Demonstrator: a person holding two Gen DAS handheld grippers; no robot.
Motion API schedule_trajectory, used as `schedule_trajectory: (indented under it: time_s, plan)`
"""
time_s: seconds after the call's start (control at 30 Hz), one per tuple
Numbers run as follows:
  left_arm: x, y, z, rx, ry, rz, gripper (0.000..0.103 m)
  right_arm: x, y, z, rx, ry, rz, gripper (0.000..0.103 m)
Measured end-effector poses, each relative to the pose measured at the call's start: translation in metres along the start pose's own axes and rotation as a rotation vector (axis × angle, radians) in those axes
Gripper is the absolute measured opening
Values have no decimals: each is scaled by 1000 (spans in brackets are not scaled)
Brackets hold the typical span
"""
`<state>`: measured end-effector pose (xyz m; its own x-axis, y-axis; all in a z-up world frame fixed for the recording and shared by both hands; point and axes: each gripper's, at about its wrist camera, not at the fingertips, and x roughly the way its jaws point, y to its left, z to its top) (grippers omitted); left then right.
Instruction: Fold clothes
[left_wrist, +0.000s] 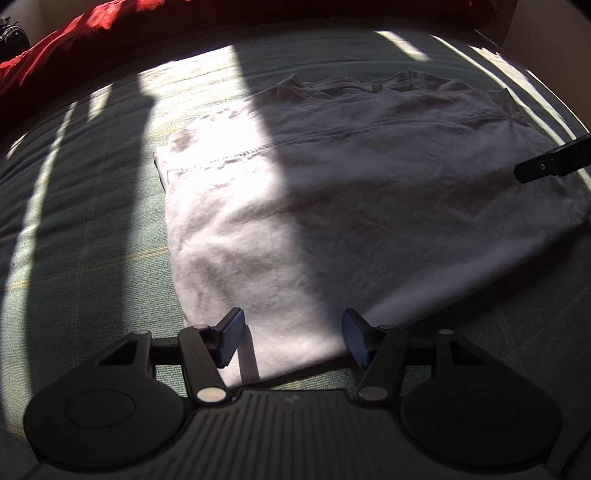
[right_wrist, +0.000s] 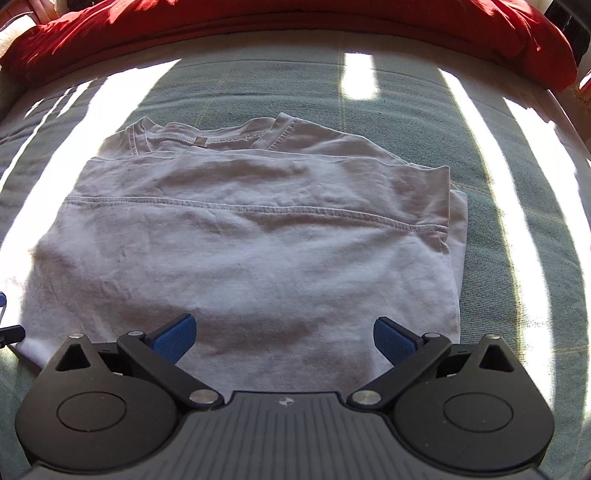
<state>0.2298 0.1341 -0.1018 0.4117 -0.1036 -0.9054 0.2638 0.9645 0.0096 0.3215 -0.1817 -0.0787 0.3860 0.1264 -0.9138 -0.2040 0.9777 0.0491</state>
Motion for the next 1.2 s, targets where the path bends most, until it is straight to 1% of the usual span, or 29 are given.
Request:
schedule_trajectory:
  time_s: [0.07,0.2,0.27,0.43,0.53,0.6,0.67,0.8,0.9,1.0,1.13,1.2]
  plan:
    - [-2,0,-3,1,6,-2,60,-2,2,-3,4,2,4,103]
    - [-10,1,-4,-10,-14,-10,60,-6,4,-9,13,4,15,103]
    - [-6,2,-4,-18,-2,-11,60,-9,4,-11,19,-2,24,103]
    - [-1,4,-7,-56,19,-20,61,-9,1,-27,38,27,39,103]
    - [-6,7,-8,-89,23,-28,61,-10,-1,-36,50,44,48,103]
    - [-11,9,-7,-99,11,-24,61,-10,-4,-42,59,57,53,103]
    - [-16,8,-6,-84,-6,-27,61,-13,-7,-44,68,47,64,103]
    - [-5,7,-6,-68,51,-20,62,-18,-13,-48,85,29,84,103]
    - [-9,9,-5,-97,34,-29,62,-22,-17,-52,98,16,100,103]
    - [-16,9,-2,-104,9,-29,62,-26,-22,-55,110,2,115,103]
    - [-16,2,2,-67,-1,-24,63,-32,-28,-59,127,-16,136,103]
    - [-15,-1,3,-62,-7,-34,63,-34,-31,-61,136,-25,146,103]
